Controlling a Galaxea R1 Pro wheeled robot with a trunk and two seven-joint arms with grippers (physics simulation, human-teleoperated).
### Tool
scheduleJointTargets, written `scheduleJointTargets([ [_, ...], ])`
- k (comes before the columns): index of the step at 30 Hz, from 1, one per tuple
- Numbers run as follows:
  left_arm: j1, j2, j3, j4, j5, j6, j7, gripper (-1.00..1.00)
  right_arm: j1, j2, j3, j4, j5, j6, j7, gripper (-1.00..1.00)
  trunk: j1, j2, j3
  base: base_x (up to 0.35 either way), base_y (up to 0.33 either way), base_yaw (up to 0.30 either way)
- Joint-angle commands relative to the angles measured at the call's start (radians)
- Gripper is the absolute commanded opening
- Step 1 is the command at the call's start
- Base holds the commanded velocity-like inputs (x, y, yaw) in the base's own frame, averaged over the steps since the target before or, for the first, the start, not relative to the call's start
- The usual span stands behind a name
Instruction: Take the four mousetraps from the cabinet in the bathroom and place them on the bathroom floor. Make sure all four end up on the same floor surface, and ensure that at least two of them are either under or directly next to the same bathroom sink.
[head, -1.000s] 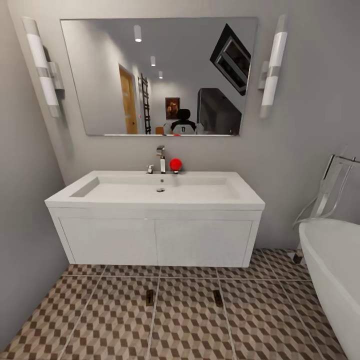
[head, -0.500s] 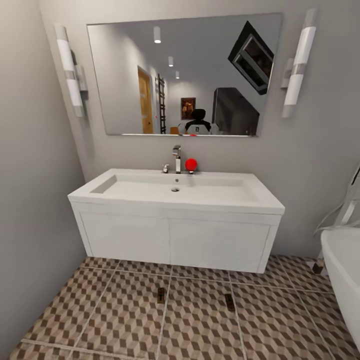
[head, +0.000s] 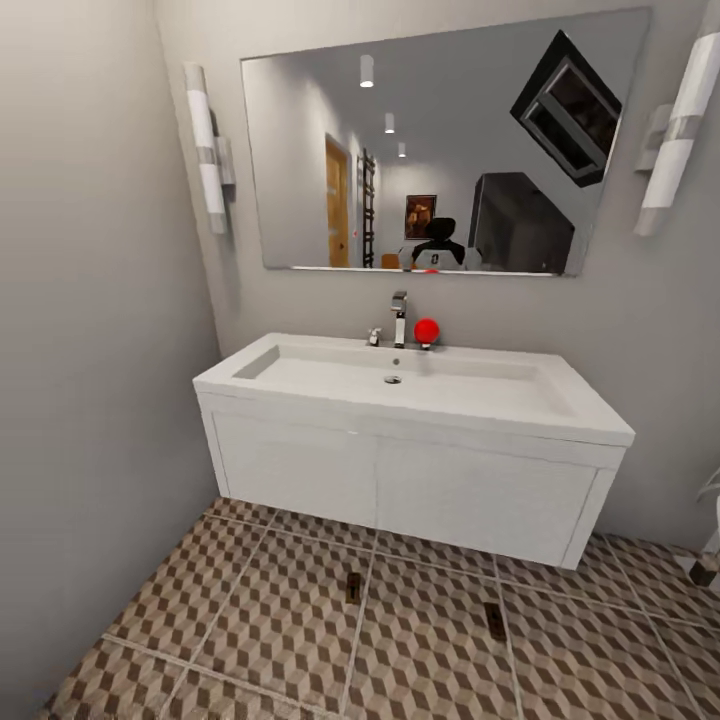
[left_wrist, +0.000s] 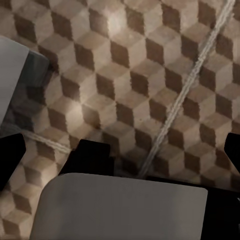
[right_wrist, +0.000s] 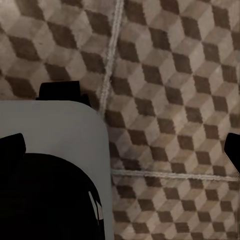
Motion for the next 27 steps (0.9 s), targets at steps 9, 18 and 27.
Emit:
scheduleJointTargets([
  [9, -0.001, 0.003, -0.010, 0.001, 0.008, 0.003, 0.003, 1.00, -0.001, 0.012, 0.008, 0.003, 0.061, -0.006, 0.002, 1.00, 0.000, 0.000, -0.001, 0.000, 0.000, 0.280],
  [18, -0.001, 0.004, -0.012, -0.006, 0.001, -0.003, 0.007, 1.00, -0.001, 0.025, 0.008, 0.003, 0.127, 0.012, 0.003, 1.00, 0.000, 0.000, -0.001, 0.000, 0.000, 0.285],
  [27, -0.001, 0.010, -0.014, -0.010, -0.002, -0.005, 0.007, 1.00, -0.001, 0.028, 0.008, 0.003, 0.142, 0.021, 0.004, 1.00, 0.000, 0.000, -0.001, 0.000, 0.000, 0.287],
])
